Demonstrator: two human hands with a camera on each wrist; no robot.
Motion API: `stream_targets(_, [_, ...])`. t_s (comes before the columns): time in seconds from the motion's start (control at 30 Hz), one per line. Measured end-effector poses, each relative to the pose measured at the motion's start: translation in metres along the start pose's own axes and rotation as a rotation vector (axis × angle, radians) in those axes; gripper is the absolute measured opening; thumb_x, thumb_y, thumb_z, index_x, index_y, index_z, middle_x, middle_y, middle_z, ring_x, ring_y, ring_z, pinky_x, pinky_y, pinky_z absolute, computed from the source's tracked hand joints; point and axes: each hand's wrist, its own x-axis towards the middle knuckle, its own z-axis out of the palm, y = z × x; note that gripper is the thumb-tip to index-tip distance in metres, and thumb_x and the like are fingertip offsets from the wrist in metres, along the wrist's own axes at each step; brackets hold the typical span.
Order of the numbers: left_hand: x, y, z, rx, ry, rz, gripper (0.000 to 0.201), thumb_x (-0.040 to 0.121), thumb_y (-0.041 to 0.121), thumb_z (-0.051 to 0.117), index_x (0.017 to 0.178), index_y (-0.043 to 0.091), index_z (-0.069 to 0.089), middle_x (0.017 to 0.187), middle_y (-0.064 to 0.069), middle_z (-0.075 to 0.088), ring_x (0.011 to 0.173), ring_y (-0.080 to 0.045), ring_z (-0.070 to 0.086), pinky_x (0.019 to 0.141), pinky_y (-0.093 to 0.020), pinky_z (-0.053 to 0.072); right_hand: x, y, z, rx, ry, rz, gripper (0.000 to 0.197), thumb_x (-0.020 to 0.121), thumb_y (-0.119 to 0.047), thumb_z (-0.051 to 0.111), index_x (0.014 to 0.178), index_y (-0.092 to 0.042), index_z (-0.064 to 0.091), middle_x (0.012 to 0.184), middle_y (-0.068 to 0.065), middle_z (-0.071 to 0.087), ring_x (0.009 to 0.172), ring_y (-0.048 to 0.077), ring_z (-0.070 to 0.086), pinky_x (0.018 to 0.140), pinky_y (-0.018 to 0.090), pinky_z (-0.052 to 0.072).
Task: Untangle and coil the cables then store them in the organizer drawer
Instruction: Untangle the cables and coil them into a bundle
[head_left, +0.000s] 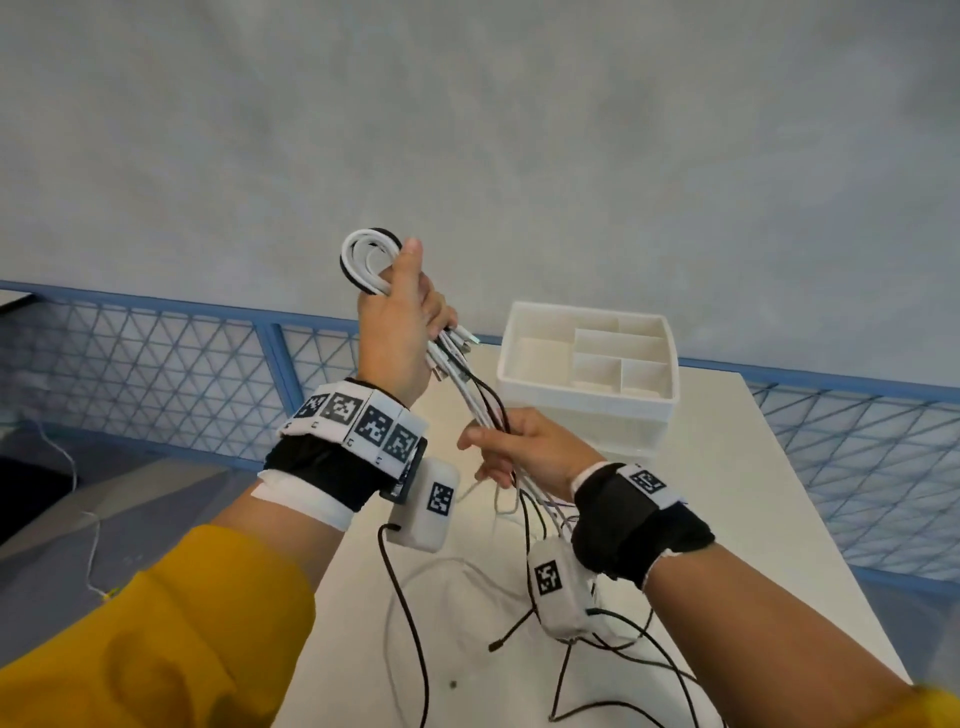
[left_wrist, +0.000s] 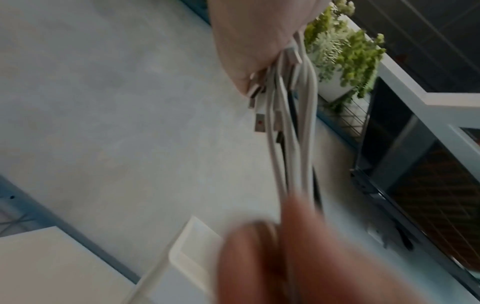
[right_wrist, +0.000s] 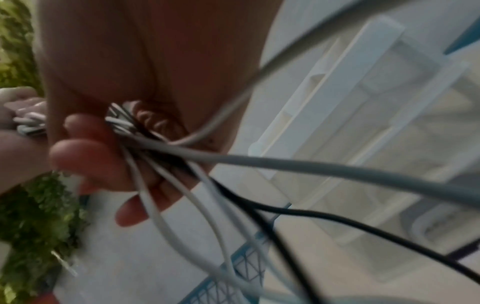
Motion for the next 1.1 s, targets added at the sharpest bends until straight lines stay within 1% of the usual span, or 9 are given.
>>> stream_targets(0.1, [0.011, 0.013, -0.014, -0.031, 0.027, 0.03, 0.044, 0.094, 0.031, 0.049, 0.054, 0.019, 0.035, 0.04, 0.008, 0.027, 0.036, -0.009, 0.024, 0.048, -0.028, 0.028, -0.013, 0.018, -0.008, -0.216, 0.031, 0.071, 0.024, 0.093, -0.016, 0.05, 0.069, -0.015, 0.055, 0.044, -0.005, 0.044, 0.044, 0.01, 0.044, 0.061, 0.016, 0.051])
stream_targets(0.33, [0.02, 0.031, -0.039, 0.031, -0.046, -0.039, 0.053, 0.096, 0.035, 0.045, 0.046, 0.021, 0.034, 0.035, 0.008, 0.026, 0.032, -0.008, 0.026, 0.049, -0.026, 0.039, -0.036, 0.015, -0.057, -0.124, 0.048, 0.049, 0.033, 0.092, -0.031, 0.044, 0.062, -0.022, 0.054, 0.056, 0.001, 0.026, 0.047, 0.01, 0.029, 0.06, 0.023, 0.046])
stream_targets(0.53, [0.007, 0.01, -0.043, 0.738, -0.34, -0.193, 0.043, 0.092, 0.029, 0.055, 0.054, 0.019, 0.036, 0.038, 0.009, 0.03, 0.034, -0.009, 0.028, 0.046, -0.025, 0.033, -0.04, -0.028, -0.078, -0.311, 0.251, 0.047, 0.03, 0.092, -0.029, 0.049, 0.067, -0.013, 0.056, 0.052, -0.003, 0.031, 0.048, 0.01, 0.026, 0.046, 0.019, 0.025])
stream_targets(0.63, [-0.008, -0.003, -0.031, 1.024, -0.387, -0.155, 0.045, 0.088, 0.036, 0.059, 0.053, 0.016, 0.04, 0.049, -0.004, 0.039, 0.043, -0.015, 0.04, 0.042, -0.017, 0.04, -0.029, -0.05, -0.075, -0.659, 0.209, 0.007, 0.032, 0.089, -0.032, 0.054, 0.06, -0.017, 0.055, 0.047, -0.013, 0.044, 0.048, 0.003, 0.04, 0.051, 0.015, 0.033])
stream_targets(0.73, [-0.021, -0.019, -0.02, 1.011, -0.451, -0.157, 0.037, 0.082, 0.04, 0.065, 0.061, 0.013, 0.049, 0.053, -0.003, 0.045, 0.043, -0.011, 0.045, 0.043, -0.017, 0.04, -0.019, -0.063, -0.064, -0.94, 0.08, 0.068, 0.032, 0.088, -0.035, 0.055, 0.059, -0.023, 0.053, 0.062, -0.008, 0.052, 0.065, 0.008, 0.049, 0.064, 0.024, 0.038])
stream_targets(0.83, [-0.031, -0.035, -0.015, 0.938, -0.537, -0.242, 0.028, 0.07, 0.032, 0.079, 0.082, 0.009, 0.067, 0.048, 0.01, 0.053, 0.041, -0.003, 0.046, 0.049, -0.017, 0.039, -0.014, -0.068, -0.055, -1.04, 0.021, 0.08, 0.031, 0.088, -0.03, 0.055, 0.06, -0.019, 0.052, 0.059, -0.007, 0.047, 0.06, 0.011, 0.045, 0.059, 0.025, 0.033])
stream_targets(0.9, [-0.036, -0.045, -0.015, 0.901, -0.559, -0.253, 0.034, 0.061, 0.029, 0.085, 0.073, 0.006, 0.064, 0.053, 0.005, 0.05, 0.049, -0.01, 0.043, 0.053, -0.023, 0.036, -0.015, -0.073, -0.052, -0.963, 0.072, 0.019, 0.028, 0.088, -0.029, 0.056, 0.064, -0.015, 0.057, 0.06, -0.005, 0.049, 0.062, 0.013, 0.047, 0.061, 0.026, 0.036])
stream_targets(1.0, [-0.046, -0.054, -0.01, 0.792, -0.527, -0.257, 0.021, 0.064, 0.019, 0.084, 0.066, 0.017, 0.063, 0.069, -0.004, 0.062, 0.062, -0.013, 0.051, 0.059, -0.027, 0.041, -0.016, -0.079, -0.051, -0.755, 0.2, -0.077, 0.029, 0.088, -0.031, 0.057, 0.061, -0.02, 0.057, 0.063, -0.002, 0.056, 0.065, 0.011, 0.052, 0.067, 0.021, 0.041])
stream_targets(1.1, [-0.05, -0.062, -0.003, 0.757, -0.465, -0.209, 0.033, 0.068, 0.01, 0.078, 0.055, 0.017, 0.049, 0.047, 0.011, 0.048, 0.046, -0.005, 0.041, 0.048, -0.02, 0.035, -0.013, -0.078, -0.046, -0.68, 0.287, -0.126, 0.032, 0.088, -0.03, 0.057, 0.068, -0.006, 0.063, 0.07, 0.015, 0.062, 0.067, 0.014, 0.054, 0.071, 0.031, 0.044])
